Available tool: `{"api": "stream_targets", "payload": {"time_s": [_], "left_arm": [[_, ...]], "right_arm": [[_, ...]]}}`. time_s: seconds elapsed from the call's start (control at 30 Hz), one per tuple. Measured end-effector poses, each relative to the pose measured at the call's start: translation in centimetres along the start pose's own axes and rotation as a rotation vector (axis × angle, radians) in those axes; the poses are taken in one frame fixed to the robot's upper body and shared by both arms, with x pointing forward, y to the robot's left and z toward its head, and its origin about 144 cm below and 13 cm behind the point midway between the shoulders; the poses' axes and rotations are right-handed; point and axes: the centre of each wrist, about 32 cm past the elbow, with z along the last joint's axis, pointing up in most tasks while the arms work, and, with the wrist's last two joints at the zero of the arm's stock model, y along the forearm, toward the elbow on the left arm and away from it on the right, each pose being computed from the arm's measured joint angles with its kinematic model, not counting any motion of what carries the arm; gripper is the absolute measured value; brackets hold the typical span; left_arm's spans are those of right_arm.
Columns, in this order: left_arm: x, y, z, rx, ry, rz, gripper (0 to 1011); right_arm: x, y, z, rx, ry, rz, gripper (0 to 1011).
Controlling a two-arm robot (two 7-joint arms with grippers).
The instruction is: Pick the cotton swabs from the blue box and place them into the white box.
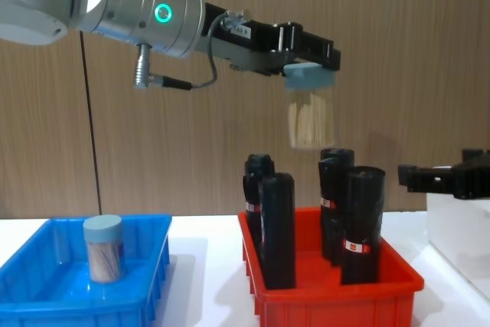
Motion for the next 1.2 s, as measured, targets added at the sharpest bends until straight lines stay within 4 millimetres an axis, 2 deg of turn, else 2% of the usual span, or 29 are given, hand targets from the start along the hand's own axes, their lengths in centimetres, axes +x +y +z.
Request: {"api": "stream_targets", "payload": {"time_s": [0.7, 1.2], "left_arm": [[0.0, 0.0, 0.1, 0.001, 0.000, -0.001, 669], [0.0, 0.0, 0.1, 0.000, 0.000, -0.001, 669]], "right_arm": [[0.8, 1.3, 1.5, -0.033, 0.133, 0.106, 1001], [0.5, 1.9, 2.2, -0.007, 0.161, 0.158, 1001]]}}
